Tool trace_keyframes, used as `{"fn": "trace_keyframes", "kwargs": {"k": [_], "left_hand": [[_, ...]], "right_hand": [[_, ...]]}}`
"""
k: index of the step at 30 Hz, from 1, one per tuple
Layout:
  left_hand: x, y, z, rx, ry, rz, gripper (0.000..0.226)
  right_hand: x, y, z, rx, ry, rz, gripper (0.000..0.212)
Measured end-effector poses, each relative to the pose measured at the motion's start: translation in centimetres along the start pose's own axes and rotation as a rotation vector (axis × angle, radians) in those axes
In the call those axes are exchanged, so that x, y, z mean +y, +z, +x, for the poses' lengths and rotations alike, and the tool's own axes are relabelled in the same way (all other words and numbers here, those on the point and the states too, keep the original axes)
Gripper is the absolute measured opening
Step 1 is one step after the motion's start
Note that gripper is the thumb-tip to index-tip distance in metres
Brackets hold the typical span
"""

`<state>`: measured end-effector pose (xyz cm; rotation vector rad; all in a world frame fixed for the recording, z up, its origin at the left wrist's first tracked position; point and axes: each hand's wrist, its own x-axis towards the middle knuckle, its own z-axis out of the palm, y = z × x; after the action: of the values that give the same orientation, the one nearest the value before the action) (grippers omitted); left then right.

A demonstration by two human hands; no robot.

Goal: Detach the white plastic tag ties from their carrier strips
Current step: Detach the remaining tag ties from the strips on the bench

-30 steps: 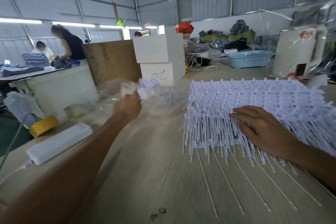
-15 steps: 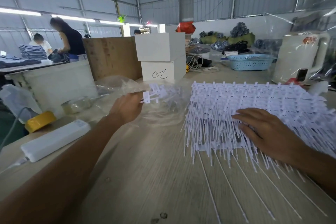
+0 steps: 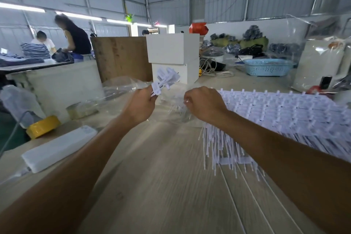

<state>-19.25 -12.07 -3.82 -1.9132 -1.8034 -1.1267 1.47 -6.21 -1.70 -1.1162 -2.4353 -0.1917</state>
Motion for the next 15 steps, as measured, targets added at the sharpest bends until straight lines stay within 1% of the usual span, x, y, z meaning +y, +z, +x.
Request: {"fn": "trace_keyframes", "kwargs": {"k": [2,4,5,7,9,10,11,12,14,15], "left_hand": [[-0.5,-0.4,-1.2,-0.028,0.097,0.050,0.029],[-1.2,-0.5,-2.5,-0.119,0.192,0.228,0.043],[-1.4,-0.3,-3.0,-0.172,0.198,0.343,0.048],[-1.2,0.4,-2.9,-0.244,0.141,0.558,0.051],[-0.5,0.9,-1.7,-0.285,0.039,0.717,0.044],[-0.3,1.2,-0.8,-0.310,-0.038,0.756,0.039],[-0.1,1.4,0.3,-0.367,-0.122,0.745,0.034],[0.1,1.5,1.4,-0.470,-0.214,0.669,0.028],[0.5,1.7,3.5,-0.702,-0.415,0.393,0.012],[0.5,1.7,4.4,-0.768,-0.496,0.277,0.009]], "right_hand": [[0.1,0.3,1.4,0.030,0.157,0.173,0.022],[0.5,0.1,2.3,0.066,0.234,0.309,0.028],[0.7,-0.1,2.6,0.078,0.246,0.356,0.031],[0.7,-0.6,2.8,0.102,0.229,0.403,0.034],[0.4,-1.0,2.7,0.150,0.185,0.407,0.036],[0.3,-1.1,2.6,0.178,0.162,0.382,0.037],[0.1,-1.1,2.4,0.206,0.133,0.344,0.037],[0.0,-1.1,2.2,0.229,0.100,0.305,0.037],[0.1,-1.1,1.8,0.252,0.029,0.241,0.038],[0.1,-1.1,1.6,0.257,-0.006,0.209,0.038]]}}
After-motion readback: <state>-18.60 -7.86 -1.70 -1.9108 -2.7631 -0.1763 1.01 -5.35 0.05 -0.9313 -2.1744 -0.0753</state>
